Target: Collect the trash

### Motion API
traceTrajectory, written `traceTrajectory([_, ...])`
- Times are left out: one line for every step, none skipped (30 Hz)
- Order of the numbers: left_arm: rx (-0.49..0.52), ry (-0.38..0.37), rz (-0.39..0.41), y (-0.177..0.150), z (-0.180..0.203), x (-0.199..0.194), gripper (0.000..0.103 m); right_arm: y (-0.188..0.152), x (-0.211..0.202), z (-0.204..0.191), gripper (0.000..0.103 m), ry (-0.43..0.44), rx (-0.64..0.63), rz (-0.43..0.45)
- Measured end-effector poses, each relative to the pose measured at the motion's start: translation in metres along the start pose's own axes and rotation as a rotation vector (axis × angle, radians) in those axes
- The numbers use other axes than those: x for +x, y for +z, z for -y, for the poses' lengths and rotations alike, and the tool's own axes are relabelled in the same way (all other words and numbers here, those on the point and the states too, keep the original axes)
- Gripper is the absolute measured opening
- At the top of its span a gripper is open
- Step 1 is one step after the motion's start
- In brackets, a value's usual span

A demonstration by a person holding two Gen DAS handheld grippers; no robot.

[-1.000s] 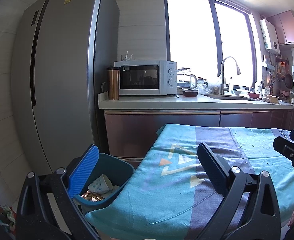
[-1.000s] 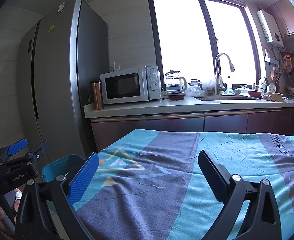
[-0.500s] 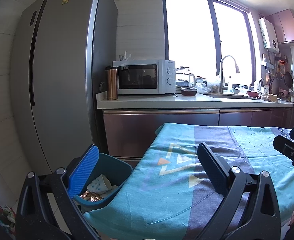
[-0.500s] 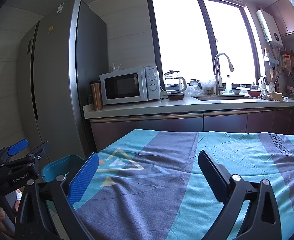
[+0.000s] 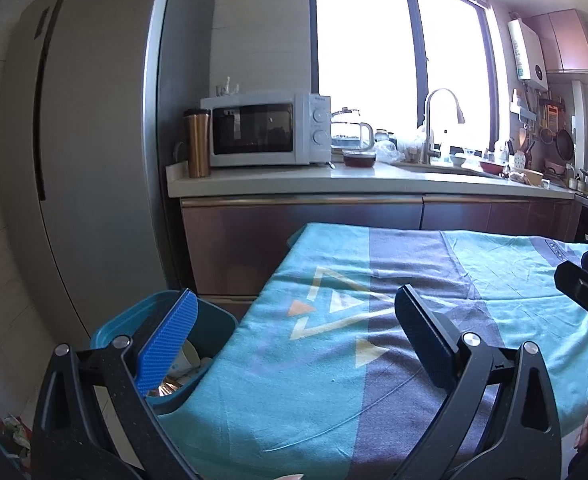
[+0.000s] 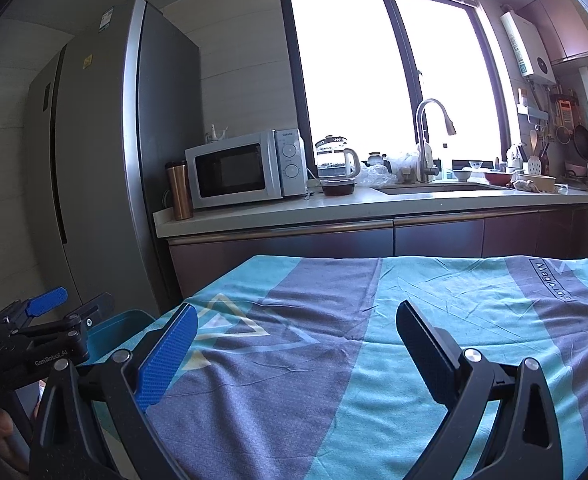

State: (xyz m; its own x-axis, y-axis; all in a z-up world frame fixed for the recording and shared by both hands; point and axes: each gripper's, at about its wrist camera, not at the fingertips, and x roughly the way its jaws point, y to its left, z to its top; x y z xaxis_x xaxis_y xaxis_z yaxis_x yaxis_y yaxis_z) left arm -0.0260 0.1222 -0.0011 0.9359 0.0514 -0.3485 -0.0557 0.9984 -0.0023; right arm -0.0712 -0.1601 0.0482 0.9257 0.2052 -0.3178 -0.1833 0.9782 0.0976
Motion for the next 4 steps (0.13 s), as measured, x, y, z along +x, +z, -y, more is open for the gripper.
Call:
traceTrajectory([0.003,-0.017,-0.028,0.000,0.004,0.010,0.097,-0.001,0.001,0.005,0.096,-0.008,0.005,-0.007])
traceTrajectory([0.008,-0.034,-0.064,0.001,0.008,0.022,0.097,-0.001,0.001,0.010,0.096,-0.016,0.011,-0.015])
traceTrajectory([0.014,-0.038,-0.096,0.002,0.013,0.034,0.097,-0.002,0.002,0.016,0.096,-0.025,0.018,-0.026])
traceTrajectory([0.022,-0.047,-0.126,0.002,0.018,0.046,0.097,-0.002,0.003,0.024,0.096,-0.038,0.028,-0.039])
